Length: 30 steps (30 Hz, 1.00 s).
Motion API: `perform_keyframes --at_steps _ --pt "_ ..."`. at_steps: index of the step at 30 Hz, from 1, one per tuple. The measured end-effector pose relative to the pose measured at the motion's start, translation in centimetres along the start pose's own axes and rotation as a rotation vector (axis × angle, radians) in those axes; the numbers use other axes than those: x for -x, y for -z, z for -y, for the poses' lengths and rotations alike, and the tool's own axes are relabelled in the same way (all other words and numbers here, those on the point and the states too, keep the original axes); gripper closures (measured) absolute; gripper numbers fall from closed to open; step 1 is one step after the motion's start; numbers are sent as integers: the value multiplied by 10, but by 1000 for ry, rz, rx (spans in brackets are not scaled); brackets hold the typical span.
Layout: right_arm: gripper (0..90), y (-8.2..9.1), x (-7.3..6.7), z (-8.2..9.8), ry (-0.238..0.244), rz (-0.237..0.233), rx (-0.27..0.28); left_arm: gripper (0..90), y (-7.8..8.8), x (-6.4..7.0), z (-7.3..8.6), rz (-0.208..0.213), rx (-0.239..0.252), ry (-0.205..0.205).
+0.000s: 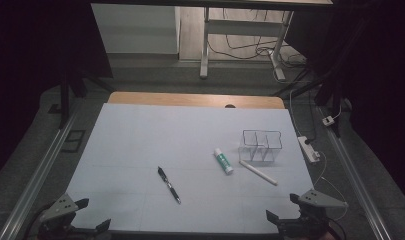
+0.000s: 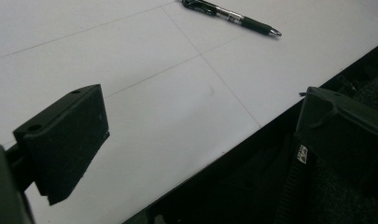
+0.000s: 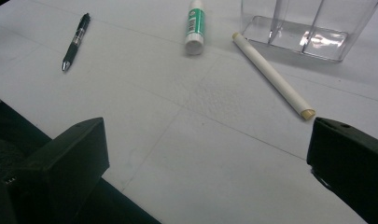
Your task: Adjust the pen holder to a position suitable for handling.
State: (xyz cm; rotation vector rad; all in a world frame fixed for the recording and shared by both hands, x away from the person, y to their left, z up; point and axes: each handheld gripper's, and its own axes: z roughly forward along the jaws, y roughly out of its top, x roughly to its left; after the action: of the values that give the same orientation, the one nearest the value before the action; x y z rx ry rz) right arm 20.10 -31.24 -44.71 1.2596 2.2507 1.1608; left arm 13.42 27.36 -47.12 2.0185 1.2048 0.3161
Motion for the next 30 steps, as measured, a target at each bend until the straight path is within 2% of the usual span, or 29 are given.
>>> perform_keyframes --at_steps 5,8,14,28,30 --pt "0 0 -1 0 7 -4 1 23 0 -1 0 6 2 10" --pt "0 -1 -3 -1 32 -11 -14 21 0 -2 0 7 -2 21" --pt "0 -3 -3 -1 38 -28 -27 22 -1 -4 0 15 -7 35" --pt "0 -6 -5 -3 58 -58 -57 22 -1 -5 0 21 -9 41" --pt "0 -6 -5 -3 74 -61 -59 23 -1 -5 0 21 -12 39"
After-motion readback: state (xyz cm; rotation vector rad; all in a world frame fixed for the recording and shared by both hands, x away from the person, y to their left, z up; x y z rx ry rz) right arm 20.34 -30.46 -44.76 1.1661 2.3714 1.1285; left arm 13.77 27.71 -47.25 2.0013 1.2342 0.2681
